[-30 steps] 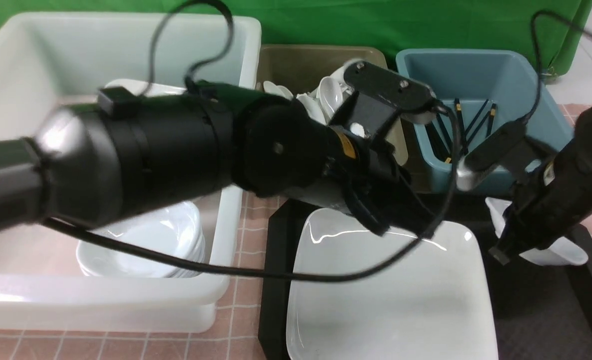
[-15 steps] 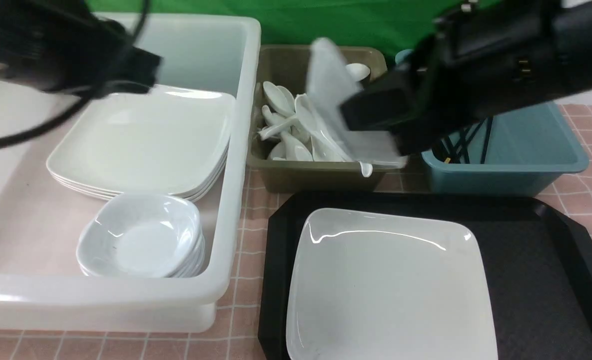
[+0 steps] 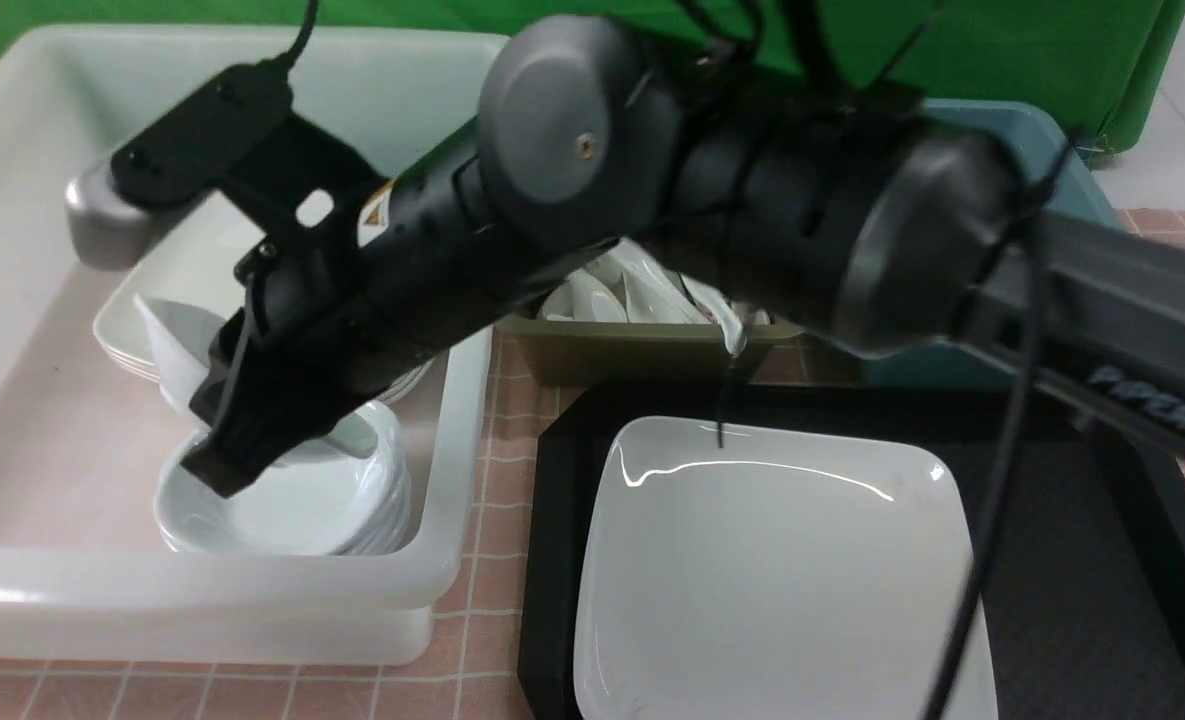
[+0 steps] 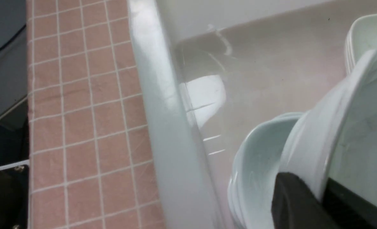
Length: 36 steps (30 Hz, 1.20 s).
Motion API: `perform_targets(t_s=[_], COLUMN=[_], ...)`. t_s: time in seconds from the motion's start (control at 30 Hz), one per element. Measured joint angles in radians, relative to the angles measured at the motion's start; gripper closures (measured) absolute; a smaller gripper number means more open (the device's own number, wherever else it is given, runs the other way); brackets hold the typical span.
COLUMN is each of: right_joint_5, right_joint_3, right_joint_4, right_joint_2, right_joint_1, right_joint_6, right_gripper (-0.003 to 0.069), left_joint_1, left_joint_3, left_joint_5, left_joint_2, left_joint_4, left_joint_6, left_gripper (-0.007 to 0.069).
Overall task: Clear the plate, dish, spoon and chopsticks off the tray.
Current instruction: Use the right arm to put the small plate into the large storage box on the left, then use the right arm to grab a plate from the dinner plate
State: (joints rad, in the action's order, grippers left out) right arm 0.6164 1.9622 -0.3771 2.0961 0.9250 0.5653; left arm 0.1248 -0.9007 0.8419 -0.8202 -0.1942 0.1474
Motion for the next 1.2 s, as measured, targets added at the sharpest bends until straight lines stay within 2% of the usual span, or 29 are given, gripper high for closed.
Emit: perform_targets(t_s=[0.1,0.13,0.17,0.2,0.37,0.5,0.57,0.63,0.67,0.77,0.83,1.0,1.03,1.07,1.1,1.2], right_joint_5=[-0.006,-0.008,-0.008,-0.008,0.033,0.111,0.166,0.223,0.237,0.4,0.504,0.516,0.516,0.516,0.515,0.5], right_joint_3=[0.027,0.029,0.03,0.031,0.036,0.036,0.036,0.036,0.037,0.041,0.042,-0.058,-0.116,-0.125,-0.205,-0.369], right_joint_4=[0.019,0.038,0.04,0.046,0.049,0.063,0.088,0.144,0.152,0.295,0.353,0.39,0.39,0.39,0.388,0.385], right_joint_2=[0.049,0.066,0.069,0.076,0.066,0.029,-0.034,-0.103,-0.117,-0.238,-0.287,-0.39,-0.427,-0.432,-0.474,-0.535], right_joint_1=[0.0,0.0,0.0,0.0,0.002,0.003,-0.006,-0.026,-0.032,-0.12,-0.201,-0.403,-0.47,-0.479,-0.564,-0.684], right_joint_6=[0.0,0.0,0.0,0.0,-0.01,-0.017,-0.05,-0.098,-0.109,-0.198,-0.249,-0.302,-0.314,-0.315,-0.322,-0.328], right_gripper=[0.0566,0.0529,0.0522,0.0457,0.026,0.0225,0.0239,0.0309,0.0319,0.0564,0.0624,0.0629,0.0629,0.0629,0.0629,0.0629], left_joint_1=[0.001,0.001,0.001,0.001,0.001,0.001,0.001,-0.005,-0.009,-0.09,-0.161,-0.344,-0.397,-0.406,-0.487,-0.589], left_joint_3=[0.002,0.004,0.004,0.005,0.008,0.008,0.008,0.008,0.008,0.008,0.008,0.008,0.008,0.008,0.008,0.008], left_joint_5=[-0.003,-0.005,-0.005,-0.008,-0.01,-0.011,-0.011,-0.011,-0.011,-0.011,-0.015,-0.047,-0.072,-0.076,-0.11,-0.176], left_joint_2=[0.008,0.009,0.009,0.009,0.009,0.009,0.009,0.005,0.004,-0.02,-0.053,-0.153,-0.184,-0.189,-0.232,-0.307], left_joint_4=[-0.006,-0.015,-0.017,-0.026,-0.034,-0.041,-0.074,-0.137,-0.152,-0.268,-0.281,-0.236,-0.213,-0.209,-0.179,-0.139], left_joint_6=[0.0,0.0,0.0,0.001,0.002,0.003,0.014,0.077,0.085,0.192,0.213,0.191,0.168,0.163,0.131,0.074], left_gripper=[0.0628,0.0628,0.0628,0.0628,0.0628,0.0628,0.0628,0.0628,0.0628,0.0628,0.0628,0.0628,0.0628,0.0628,0.0628,0.0628])
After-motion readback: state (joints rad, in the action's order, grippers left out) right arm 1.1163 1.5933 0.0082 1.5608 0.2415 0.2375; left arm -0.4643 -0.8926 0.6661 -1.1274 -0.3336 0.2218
